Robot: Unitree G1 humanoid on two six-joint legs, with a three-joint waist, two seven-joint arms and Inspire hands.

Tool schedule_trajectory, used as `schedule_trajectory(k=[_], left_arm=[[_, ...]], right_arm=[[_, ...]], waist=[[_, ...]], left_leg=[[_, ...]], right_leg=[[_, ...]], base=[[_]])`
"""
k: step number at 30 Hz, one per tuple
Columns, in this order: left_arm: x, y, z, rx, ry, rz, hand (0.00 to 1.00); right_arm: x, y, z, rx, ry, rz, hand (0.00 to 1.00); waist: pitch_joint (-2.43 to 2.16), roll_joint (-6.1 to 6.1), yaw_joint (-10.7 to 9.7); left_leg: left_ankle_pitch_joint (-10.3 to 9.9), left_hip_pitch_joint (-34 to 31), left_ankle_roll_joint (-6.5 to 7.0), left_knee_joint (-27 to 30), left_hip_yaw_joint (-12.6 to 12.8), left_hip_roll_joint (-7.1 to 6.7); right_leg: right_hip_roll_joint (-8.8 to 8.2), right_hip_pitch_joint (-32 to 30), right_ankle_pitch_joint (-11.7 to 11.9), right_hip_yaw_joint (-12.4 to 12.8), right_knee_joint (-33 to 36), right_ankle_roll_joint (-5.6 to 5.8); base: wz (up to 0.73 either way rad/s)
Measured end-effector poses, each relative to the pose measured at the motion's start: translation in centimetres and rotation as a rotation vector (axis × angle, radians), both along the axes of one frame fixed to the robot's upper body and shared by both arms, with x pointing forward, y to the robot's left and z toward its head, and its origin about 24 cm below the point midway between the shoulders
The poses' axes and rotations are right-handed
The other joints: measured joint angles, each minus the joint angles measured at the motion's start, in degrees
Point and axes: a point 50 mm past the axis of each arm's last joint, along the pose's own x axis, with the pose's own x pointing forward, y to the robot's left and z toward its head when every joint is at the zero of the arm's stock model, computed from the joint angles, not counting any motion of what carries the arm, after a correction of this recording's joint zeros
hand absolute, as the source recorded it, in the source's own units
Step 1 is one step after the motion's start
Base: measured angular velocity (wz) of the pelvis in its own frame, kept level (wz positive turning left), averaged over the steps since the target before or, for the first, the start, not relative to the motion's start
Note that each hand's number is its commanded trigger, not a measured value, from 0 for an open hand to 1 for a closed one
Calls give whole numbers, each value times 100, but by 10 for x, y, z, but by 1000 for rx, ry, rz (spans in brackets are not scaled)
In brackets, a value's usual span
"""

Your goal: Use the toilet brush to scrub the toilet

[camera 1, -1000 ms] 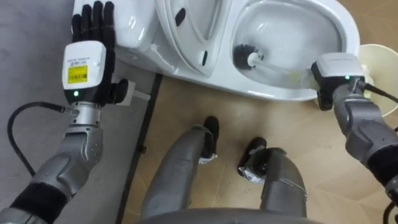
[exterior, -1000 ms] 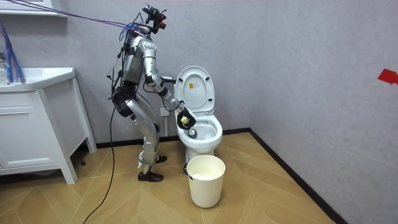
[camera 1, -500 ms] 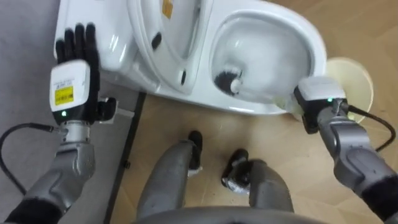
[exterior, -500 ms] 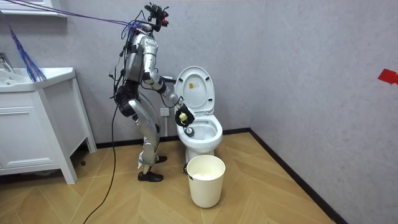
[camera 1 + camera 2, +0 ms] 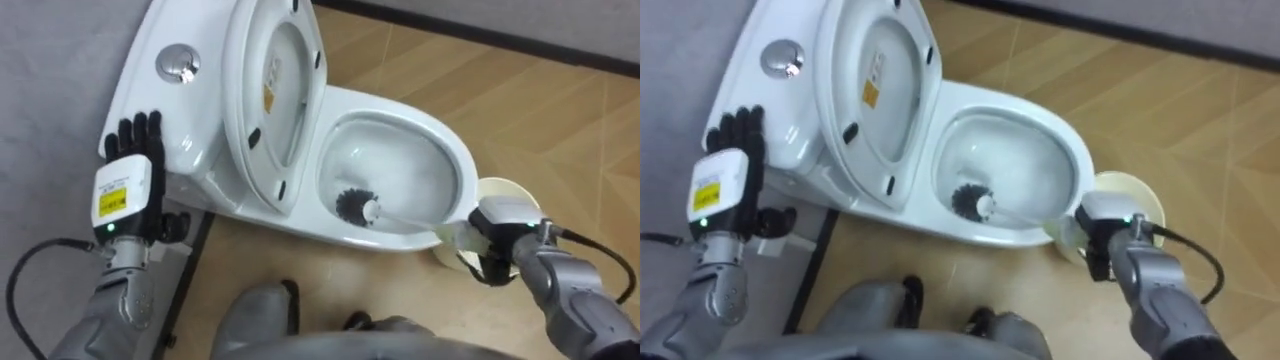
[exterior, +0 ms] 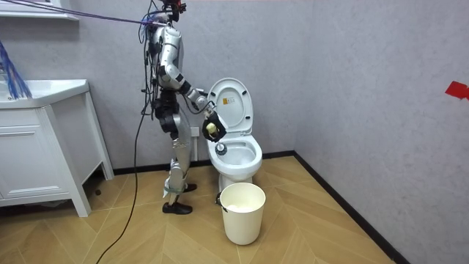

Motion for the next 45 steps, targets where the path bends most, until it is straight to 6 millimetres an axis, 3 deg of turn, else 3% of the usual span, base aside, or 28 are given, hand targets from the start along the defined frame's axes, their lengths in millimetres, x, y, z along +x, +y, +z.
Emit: schedule_trajectory(k=[8,14,15,17,18,20,21,25,29,32,38,40,45], left_arm=[[-26,-9,-2,-213,-29,193,0],[-55,-4,-15,-512,-49,528,0],[-63,-1,-21,-583,-44,619,0],[-78,6,-31,-676,-24,773,0],[-94,12,-40,-733,-4,895,0],[-122,20,-51,-815,27,1083,0],[-144,23,-57,-858,54,1195,0],[-205,14,-76,-953,158,1536,0],[-232,9,-82,-981,243,1666,0],[-232,7,-86,-1024,274,1695,0],[-211,8,-93,-1050,332,1628,0],[-193,8,-95,-1033,369,1531,0],[-138,8,-97,-936,472,1198,0]], right_arm=[[-36,15,-27,129,81,-133,100],[-60,18,-45,226,142,-294,100],[-65,15,-48,243,153,-349,100],[-75,12,-51,268,163,-428,100],[-83,10,-56,289,182,-493,100],[-95,6,-62,313,193,-614,100],[-101,3,-64,324,191,-693,100],[-121,-4,-70,344,171,-915,100],[-134,-9,-72,372,120,-1107,100],[-133,-11,-71,413,68,-1186,100],[-126,-7,-68,450,0,-1198,100],[-122,-5,-68,456,-28,-1193,100],[-117,3,-69,459,-46,-1143,100]], waist=[[14,-86,-70],[5,-99,-56],[27,-138,-54],[22,-128,-23],[-1,-91,-8],[41,-114,-24],[22,-113,-56],[21,-133,-175],[4,-85,-275],[-8,3,-412],[-44,265,-617],[-51,322,-810],[-54,338,-881]], left_leg=[[-1,707,-2,-204,-105,-93],[-31,944,-49,-267,-305,-119],[-31,943,-49,-278,-388,-130],[-54,971,-83,-277,-382,-130],[-71,1023,-107,-284,-371,-122],[-108,1141,-135,-293,-392,-121],[-149,1159,-132,-263,-385,-119],[-188,1241,-112,-284,-394,-116],[-283,1373,-122,-310,-361,-78],[-289,1526,-120,-483,-245,-52],[-294,1840,-113,-741,282,51],[-289,1893,-112,-810,378,35],[-286,1987,-113,-862,532,7]], right_leg=[[38,881,-7,-114,-565,66],[97,1259,-4,-216,-795,69],[103,1283,-4,-246,-807,68],[110,1325,-4,-273,-819,68],[114,1383,-4,-272,-865,68],[116,1499,-6,-269,-898,73],[120,1531,-16,-267,-902,90],[114,1591,-38,-196,-972,126],[154,1671,-43,-60,-959,153],[165,1683,-13,88,-957,167],[205,1642,55,606,-940,157],[192,1627,61,652,-921,160],[199,1620,80,864,-883,169]], base=[[8],[11],[13],[6],[-6],[-3],[0],[-1],[-11],[-25],[-45],[-17],[-19]])
